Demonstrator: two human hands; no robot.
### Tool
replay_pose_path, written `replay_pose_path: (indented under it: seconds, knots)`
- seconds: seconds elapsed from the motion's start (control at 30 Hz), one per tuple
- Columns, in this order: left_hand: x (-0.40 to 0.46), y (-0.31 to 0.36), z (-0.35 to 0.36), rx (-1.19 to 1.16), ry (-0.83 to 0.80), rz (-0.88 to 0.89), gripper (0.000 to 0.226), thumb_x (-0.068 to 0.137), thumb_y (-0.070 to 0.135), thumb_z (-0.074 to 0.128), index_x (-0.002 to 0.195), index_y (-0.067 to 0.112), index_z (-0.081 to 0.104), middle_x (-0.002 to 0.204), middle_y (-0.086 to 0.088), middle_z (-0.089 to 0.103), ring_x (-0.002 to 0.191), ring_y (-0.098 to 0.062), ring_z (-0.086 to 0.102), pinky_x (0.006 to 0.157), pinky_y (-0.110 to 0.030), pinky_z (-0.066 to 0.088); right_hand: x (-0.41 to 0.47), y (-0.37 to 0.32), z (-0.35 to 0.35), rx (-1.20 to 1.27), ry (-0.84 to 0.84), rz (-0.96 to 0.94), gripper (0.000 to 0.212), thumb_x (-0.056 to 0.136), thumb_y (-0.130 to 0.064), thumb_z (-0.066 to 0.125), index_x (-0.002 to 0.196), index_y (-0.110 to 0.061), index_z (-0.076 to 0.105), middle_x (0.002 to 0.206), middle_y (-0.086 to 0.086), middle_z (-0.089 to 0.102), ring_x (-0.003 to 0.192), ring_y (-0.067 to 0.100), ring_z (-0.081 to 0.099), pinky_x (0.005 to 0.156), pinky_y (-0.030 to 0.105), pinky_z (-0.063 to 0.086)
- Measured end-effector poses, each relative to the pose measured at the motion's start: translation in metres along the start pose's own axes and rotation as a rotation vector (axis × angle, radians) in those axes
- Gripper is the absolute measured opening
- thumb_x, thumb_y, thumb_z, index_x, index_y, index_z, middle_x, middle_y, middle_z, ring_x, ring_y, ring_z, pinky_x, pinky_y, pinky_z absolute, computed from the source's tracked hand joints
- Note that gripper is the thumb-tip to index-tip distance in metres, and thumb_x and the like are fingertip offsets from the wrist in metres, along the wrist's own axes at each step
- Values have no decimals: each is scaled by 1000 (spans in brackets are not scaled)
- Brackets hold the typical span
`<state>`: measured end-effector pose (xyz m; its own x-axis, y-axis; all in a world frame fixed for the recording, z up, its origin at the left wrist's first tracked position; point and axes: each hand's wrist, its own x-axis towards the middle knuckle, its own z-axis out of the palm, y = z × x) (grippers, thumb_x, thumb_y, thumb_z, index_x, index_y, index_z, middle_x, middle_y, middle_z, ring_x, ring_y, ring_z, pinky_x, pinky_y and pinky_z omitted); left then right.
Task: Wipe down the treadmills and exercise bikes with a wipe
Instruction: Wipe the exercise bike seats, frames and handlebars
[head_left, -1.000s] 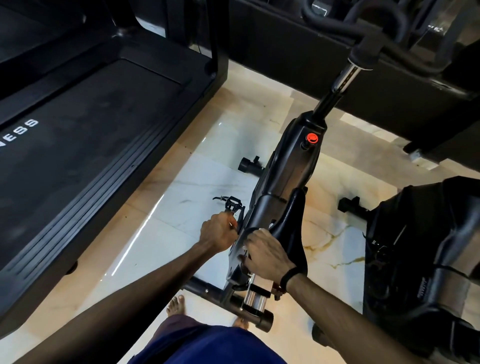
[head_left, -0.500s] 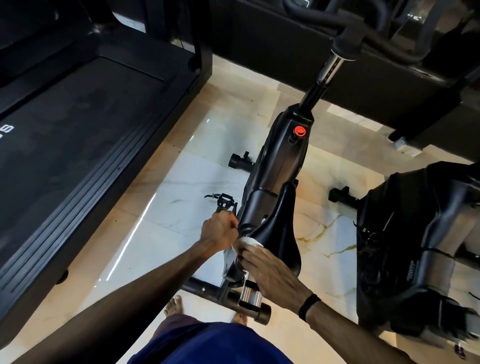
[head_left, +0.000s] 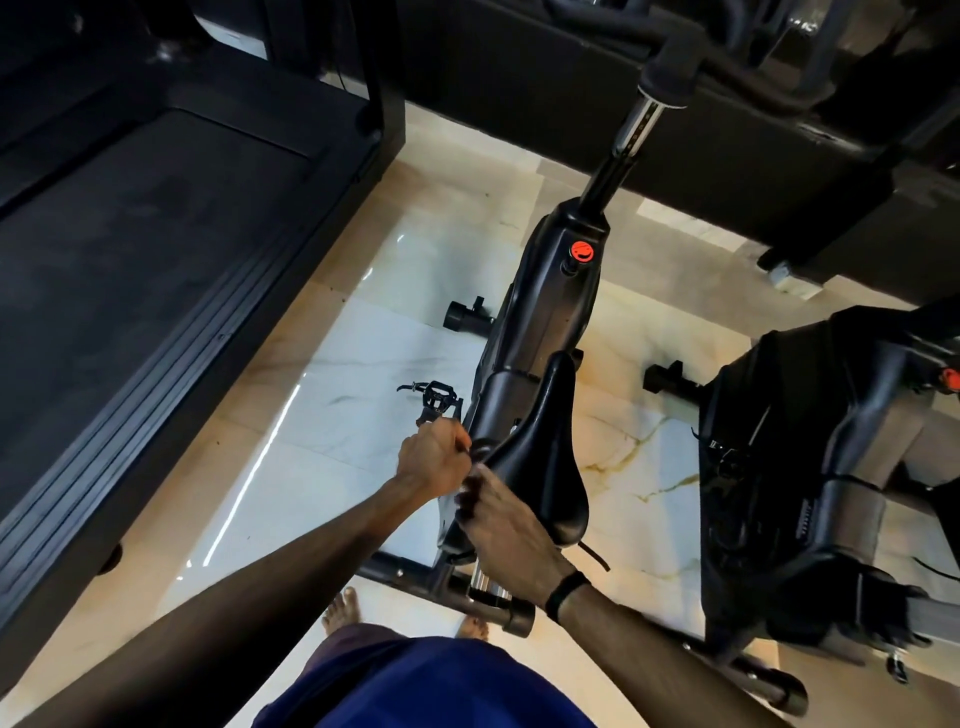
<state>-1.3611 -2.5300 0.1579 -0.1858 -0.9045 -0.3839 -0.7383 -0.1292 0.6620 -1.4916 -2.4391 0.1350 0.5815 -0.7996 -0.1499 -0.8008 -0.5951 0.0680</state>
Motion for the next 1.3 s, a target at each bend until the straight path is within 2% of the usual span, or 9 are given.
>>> replay_pose_path:
  seconds: [0.13, 0.27, 0.43, 0.53, 0.73, 0.87, 1.0, 1.13, 1.3]
  knots:
    - [-3, -2, 6, -9, -12, 13, 22, 87, 5, 59, 97, 19, 71, 106, -2, 71, 96, -23, 65, 89, -36, 53, -45, 16, 0, 28, 74, -186, 43, 98, -11, 32, 120, -14, 69, 127, -3, 65, 142, 17, 38, 123, 44, 17]
    - [-1, -7, 10, -26, -31, 18, 18, 88, 6, 62, 98, 18, 71, 102, -4, 72, 92, -22, 67, 79, -32, 54, -75, 29, 9, 0, 59, -138, 41, 93, -9, 44, 129, -16, 63, 138, -4, 58, 148, 15, 29, 125, 42, 13]
    - [-7, -4, 20, -10, -62, 33, 26, 84, 1, 59, 102, 15, 71, 102, -8, 73, 92, -26, 67, 82, -38, 56, -69, 16, 15, 230, 275, 70, 22, 103, -29, 52, 110, -17, 69, 117, -4, 66, 129, 15, 50, 119, 37, 27]
    - [-7, -4, 21, 4, -47, 34, 31, 83, -1, 57, 106, 14, 71, 104, -7, 72, 94, -27, 67, 81, -37, 56, -57, 1, 12, 270, 373, 267, 29, 99, -44, 55, 99, -17, 65, 105, -4, 63, 111, 16, 54, 100, 34, 35]
    - [-4, -2, 20, -7, -33, 81, 27, 81, -1, 61, 98, 16, 73, 96, -1, 72, 88, -20, 67, 74, -27, 52, -49, 0, 8, 260, 433, 439, 11, 96, -25, 56, 106, -22, 60, 97, -6, 61, 95, 19, 55, 85, 35, 30]
    - [0, -1, 19, -83, -55, 147, 25, 79, -8, 62, 89, 13, 71, 74, 5, 65, 68, -11, 61, 56, -6, 43, -81, 32, 8, 261, 488, 530, 9, 90, -27, 63, 96, -22, 66, 90, -5, 58, 93, 20, 52, 82, 37, 28]
    - [0, -1, 18, -107, -64, 165, 27, 77, -13, 61, 86, 10, 71, 71, 4, 64, 67, -10, 60, 55, -6, 44, -72, 42, 6, 367, 509, 696, 11, 81, -23, 75, 86, -18, 67, 94, -1, 54, 96, 21, 46, 82, 36, 32]
    - [3, -1, 18, -107, -54, 204, 24, 76, -13, 63, 85, 6, 73, 73, 1, 66, 67, -12, 60, 56, -6, 44, -36, 10, 1, 523, 502, 600, 11, 92, -23, 69, 91, -13, 63, 96, -1, 53, 92, 17, 49, 86, 26, 42]
    - [-1, 4, 21, -184, -8, 282, 16, 80, -4, 75, 94, 3, 72, 85, 0, 65, 70, -1, 57, 65, -3, 43, -66, 12, 2, 365, 431, 392, 6, 94, -14, 65, 91, -15, 60, 96, -2, 53, 89, 19, 50, 80, 30, 40]
